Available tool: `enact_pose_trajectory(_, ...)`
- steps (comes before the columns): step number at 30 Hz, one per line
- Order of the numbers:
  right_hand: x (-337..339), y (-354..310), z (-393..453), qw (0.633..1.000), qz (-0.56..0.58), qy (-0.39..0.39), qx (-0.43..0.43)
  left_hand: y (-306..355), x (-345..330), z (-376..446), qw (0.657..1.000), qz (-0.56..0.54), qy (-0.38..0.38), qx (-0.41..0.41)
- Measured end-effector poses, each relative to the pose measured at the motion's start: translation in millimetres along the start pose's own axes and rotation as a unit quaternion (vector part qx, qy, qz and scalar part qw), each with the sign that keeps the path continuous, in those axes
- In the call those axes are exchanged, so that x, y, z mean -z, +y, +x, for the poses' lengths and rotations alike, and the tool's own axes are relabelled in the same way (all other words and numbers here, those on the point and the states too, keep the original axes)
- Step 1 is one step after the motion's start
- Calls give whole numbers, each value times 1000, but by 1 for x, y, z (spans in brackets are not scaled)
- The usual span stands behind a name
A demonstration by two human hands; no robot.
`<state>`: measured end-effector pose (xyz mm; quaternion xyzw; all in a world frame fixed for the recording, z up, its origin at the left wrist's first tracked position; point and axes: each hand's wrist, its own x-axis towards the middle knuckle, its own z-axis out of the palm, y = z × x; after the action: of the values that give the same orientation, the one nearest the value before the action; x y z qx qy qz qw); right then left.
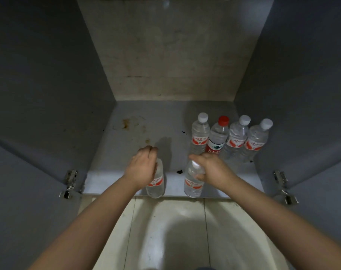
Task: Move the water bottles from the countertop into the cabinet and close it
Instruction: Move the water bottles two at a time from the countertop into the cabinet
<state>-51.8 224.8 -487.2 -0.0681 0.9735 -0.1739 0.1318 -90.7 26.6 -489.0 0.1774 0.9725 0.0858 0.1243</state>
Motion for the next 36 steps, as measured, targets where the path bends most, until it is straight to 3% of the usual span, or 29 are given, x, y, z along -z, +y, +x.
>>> enact_pose_trajectory(4,7,-2,13,999,-25,14,14,-1,-8,-9,1000,-17,19,-7)
enact_pose_trajectory(9,24,-9,57,995,-95,-22,36,-6,-13,-21,1000,-21,13,-5)
enact_pose_trajectory(17,35,-15,107,987,-145,3,63,5,-10,-22,997,70,-3,35)
enact_pose_trajectory(36,41,-17,134,982,-188,36,-4,0,-18,-19,997,62,4,35)
